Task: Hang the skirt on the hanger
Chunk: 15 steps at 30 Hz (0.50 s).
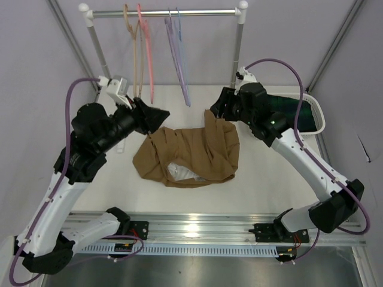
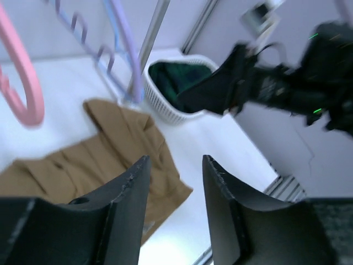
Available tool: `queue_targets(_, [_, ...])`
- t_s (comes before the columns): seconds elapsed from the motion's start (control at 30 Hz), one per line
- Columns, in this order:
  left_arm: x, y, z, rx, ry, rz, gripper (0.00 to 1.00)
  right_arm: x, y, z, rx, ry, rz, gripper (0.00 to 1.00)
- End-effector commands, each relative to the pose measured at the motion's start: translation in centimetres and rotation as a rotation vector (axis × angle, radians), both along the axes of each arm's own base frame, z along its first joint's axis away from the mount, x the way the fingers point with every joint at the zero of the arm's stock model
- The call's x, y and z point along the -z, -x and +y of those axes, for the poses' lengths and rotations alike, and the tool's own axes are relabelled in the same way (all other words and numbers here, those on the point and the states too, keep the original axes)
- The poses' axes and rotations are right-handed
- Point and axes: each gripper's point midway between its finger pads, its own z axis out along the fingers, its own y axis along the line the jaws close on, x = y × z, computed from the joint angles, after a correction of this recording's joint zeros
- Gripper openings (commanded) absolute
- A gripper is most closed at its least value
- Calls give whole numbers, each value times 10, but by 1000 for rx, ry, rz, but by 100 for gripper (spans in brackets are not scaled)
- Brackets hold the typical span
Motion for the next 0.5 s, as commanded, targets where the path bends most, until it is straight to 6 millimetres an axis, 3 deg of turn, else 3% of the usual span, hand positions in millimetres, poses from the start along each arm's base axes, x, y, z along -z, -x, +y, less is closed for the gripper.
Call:
queue_targets(0.0, [-55, -12, -4, -21, 44, -135, 43, -19, -27, 11, 15, -25, -71, 56])
queue_targets(0.03, [-56, -21, -4, -48, 46, -133, 42, -38, -35, 14, 20, -43, -129, 56])
queue_targets(0.13, [-54, -31, -3, -91, 62, -132, 39, -60, -52, 17, 40, -44, -209, 58])
queue_targets(0.17, [-57, -36, -3, -107, 63, -152, 39, -80, -56, 17, 52, -58, -246, 58])
queue_targets(0.23, [-61, -45, -7, -112, 53, -170, 38, -77, -64, 17, 70, -30, -240, 57])
queue_targets(0.4, [-117, -53, -23, -74, 141, -307, 41, -61, -69, 22, 84, -51, -207, 57])
queue_targets(0.47, [-123, -68, -36, -68, 143, -312, 43, -54, -72, 27, 81, -52, -195, 57])
